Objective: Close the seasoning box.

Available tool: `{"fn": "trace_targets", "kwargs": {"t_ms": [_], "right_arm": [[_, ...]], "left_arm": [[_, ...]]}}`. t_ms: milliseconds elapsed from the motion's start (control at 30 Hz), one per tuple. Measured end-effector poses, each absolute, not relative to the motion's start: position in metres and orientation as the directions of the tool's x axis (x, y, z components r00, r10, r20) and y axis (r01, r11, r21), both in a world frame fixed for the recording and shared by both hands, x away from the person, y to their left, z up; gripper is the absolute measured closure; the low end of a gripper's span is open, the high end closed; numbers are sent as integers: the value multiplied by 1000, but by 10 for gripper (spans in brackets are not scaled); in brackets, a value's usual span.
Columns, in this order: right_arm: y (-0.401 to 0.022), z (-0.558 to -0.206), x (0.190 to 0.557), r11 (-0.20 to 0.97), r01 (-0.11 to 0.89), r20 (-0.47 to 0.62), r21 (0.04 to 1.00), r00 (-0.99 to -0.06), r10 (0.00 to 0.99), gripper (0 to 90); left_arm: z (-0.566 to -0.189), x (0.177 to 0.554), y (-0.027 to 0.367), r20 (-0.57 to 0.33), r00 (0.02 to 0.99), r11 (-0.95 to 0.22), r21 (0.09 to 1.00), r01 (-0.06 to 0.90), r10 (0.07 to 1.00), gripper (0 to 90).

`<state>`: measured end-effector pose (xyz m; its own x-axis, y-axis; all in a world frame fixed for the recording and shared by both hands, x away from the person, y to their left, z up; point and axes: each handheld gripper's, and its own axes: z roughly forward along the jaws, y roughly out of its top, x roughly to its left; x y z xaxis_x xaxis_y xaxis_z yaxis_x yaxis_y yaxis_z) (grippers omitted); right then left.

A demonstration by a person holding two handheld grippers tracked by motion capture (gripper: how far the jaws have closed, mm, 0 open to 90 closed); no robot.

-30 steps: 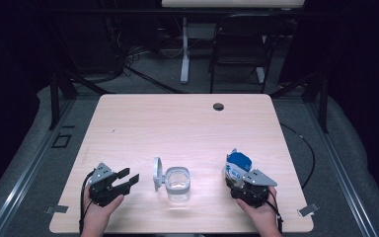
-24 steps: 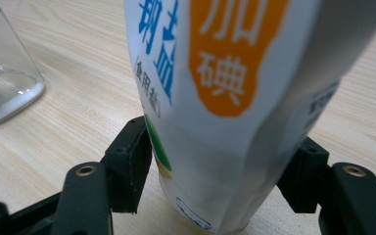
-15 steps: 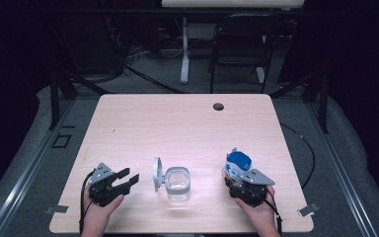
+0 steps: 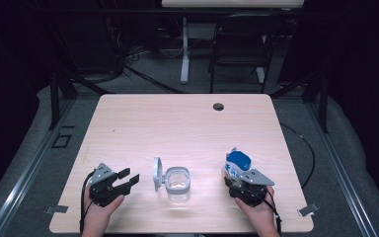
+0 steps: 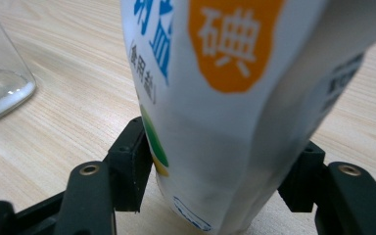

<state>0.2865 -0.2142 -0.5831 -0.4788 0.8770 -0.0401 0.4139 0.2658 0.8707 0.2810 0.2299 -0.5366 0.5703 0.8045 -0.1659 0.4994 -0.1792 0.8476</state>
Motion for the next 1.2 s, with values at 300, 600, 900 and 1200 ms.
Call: {"fn": "trace_targets", "kwargs": {"t_ms": [300,600,900,1200], "right_arm": [[-214,-583,287,272,423,-42,864,-479,877,391],[-215,-584,287,275,416,-41,867,-491,870,407],[-216,-584,287,286,406,-51,868,-499,865,414],[-216,-584,287,293,404,-56,866,-505,862,416]], "left_arm": [[-536,281,231,-163,570,-183,847,500,806,518],[-536,280,231,-164,570,-184,844,504,805,518],[-537,279,233,-166,565,-180,844,506,808,519],[-536,280,234,-164,562,-176,848,500,810,519]]}}
